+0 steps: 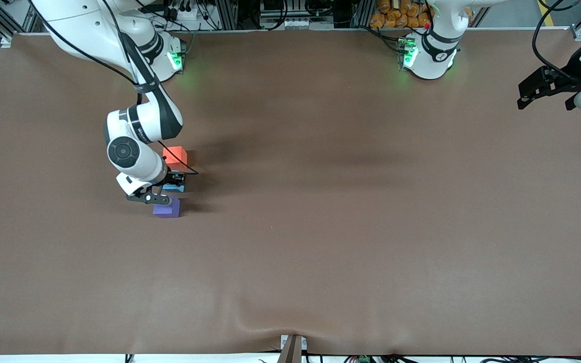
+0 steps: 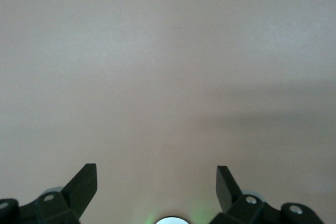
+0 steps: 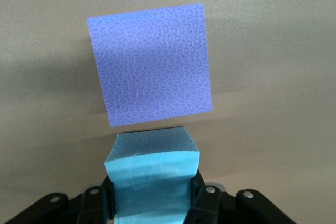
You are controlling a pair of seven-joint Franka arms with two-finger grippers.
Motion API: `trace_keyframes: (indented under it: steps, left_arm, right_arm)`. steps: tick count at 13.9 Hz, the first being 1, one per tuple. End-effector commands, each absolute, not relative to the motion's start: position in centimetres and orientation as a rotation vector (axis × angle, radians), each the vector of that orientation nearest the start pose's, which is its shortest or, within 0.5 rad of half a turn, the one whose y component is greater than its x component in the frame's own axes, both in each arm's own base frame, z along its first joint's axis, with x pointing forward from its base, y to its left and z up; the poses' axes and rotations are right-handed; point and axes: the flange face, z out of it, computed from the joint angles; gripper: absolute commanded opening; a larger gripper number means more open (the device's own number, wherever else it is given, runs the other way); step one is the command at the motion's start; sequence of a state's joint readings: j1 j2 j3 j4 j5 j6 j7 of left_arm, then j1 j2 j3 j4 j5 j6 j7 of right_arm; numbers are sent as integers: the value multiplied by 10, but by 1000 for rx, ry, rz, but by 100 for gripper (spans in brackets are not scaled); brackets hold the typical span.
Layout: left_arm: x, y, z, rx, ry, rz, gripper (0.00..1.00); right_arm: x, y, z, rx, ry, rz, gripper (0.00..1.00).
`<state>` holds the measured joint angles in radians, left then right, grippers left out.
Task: Place blue block between orange and purple blocks
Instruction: 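Lower the blue cube between the orange and purple cubes, open the right gripper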
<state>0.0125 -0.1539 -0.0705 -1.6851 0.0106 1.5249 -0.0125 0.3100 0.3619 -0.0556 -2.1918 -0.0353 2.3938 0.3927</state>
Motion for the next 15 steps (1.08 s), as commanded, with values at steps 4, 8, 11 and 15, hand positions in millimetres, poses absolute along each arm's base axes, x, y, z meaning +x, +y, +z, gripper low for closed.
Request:
trace_keyframes:
  steps: [4,8,11,15]
  left_arm:
    - [499,-29,654,-3133,69,0,100]
    - [498,-29,656,-3132,71,-4,100]
    - [498,-26,656,-3133,61,-2,100]
    - [497,-25,657,-3132,59,-4,100]
  right_arm:
    - [521,134,205,-3205,160,212,100]
    - [521,136,224,-3207,160,241,100]
    - [524,137,272,-3203,166,226,100]
    - [551,138,337,-3201,186,216,100]
